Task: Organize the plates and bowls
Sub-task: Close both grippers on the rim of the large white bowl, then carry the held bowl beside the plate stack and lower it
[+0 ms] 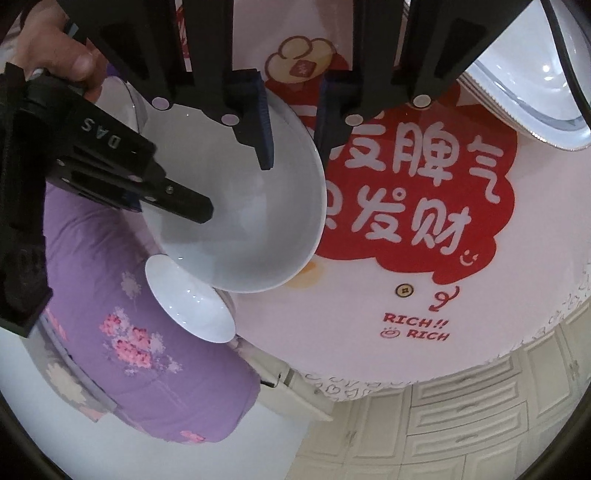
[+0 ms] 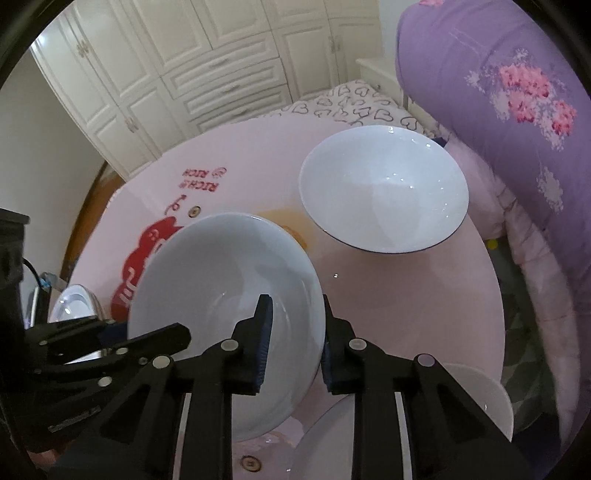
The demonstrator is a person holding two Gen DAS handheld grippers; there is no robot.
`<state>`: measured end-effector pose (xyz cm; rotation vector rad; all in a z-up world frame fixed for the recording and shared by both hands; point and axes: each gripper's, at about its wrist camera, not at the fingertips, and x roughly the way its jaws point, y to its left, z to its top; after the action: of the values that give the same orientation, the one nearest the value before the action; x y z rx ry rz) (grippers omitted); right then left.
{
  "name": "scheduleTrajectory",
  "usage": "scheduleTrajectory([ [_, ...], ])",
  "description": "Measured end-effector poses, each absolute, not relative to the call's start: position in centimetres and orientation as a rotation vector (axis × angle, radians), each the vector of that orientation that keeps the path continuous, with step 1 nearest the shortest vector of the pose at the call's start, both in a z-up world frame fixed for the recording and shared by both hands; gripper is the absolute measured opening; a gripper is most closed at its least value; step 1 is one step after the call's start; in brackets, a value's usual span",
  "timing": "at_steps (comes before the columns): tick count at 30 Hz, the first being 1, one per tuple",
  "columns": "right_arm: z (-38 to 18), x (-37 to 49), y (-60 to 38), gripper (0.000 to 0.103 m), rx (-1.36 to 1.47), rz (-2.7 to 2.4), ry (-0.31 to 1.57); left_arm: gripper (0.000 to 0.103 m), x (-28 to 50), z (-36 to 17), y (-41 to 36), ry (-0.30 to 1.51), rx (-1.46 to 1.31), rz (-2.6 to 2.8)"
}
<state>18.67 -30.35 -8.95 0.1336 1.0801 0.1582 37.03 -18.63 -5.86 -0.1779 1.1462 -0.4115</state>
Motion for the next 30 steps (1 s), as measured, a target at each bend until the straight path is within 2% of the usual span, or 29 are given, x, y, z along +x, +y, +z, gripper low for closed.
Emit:
scheduleTrajectory([
  [9,-8.0,17.1,-29.2,0.023,0.176,0.167,1.063,0.015,35.1,-3.2,-17.0,1.114,-0.18,-0.409],
  [21,-3.8,11.4,-27.6,0.023,0.217,0.144,0.97,0.015,30.0,1.6,-14.5,1.07,-0.122,-0.488],
  [30,-4.5,6.8,-26.9,0.023,0.273,0.11,0.984,0.015,26.2,1.4,-14.0,1.126,-0.087,-0.539],
])
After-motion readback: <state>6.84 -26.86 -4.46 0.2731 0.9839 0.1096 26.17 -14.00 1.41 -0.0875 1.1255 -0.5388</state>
